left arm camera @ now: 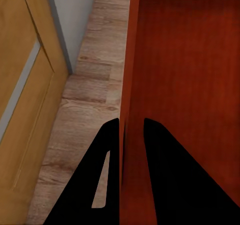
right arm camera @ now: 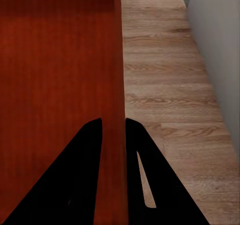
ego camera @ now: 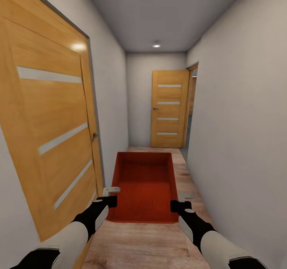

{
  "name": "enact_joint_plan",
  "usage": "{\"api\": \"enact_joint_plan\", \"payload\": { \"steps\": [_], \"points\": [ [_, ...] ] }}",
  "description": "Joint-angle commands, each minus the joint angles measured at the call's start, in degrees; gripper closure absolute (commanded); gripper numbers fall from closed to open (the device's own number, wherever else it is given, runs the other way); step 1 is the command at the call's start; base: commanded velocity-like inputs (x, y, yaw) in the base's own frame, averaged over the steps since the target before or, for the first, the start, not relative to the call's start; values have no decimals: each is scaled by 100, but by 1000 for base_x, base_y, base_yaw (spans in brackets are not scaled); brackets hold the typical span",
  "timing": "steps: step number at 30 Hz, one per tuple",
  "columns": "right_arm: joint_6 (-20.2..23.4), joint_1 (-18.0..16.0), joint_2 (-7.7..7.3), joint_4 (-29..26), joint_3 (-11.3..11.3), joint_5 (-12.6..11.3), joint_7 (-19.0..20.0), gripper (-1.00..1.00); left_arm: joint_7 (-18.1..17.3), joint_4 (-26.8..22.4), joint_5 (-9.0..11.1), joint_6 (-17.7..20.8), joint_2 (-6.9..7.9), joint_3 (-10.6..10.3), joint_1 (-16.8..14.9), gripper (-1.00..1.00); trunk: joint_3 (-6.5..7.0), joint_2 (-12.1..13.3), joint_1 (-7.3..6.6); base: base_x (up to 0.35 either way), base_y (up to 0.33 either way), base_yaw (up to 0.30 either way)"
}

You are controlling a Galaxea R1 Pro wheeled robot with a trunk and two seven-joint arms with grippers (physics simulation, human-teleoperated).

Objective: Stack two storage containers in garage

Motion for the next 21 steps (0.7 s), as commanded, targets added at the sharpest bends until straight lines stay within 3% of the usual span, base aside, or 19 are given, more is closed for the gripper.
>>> {"api": "enact_joint_plan", "payload": {
  "steps": [1,11,21],
  "points": [
    [-9,1,-25,14,-92,-59,-50,100,58,-96,-109,-135,57,163,-2,100,-3,-4,5,323,0,0],
    [8,1,-23,14,-92,-59,-47,100,62,-96,-111,-135,60,163,-2,100,-3,-4,5,323,0,-8],
    [3,1,-24,14,-92,-59,-42,100,58,-96,-111,-135,60,163,-2,100,-3,-4,5,323,0,-133]
  ]
}}
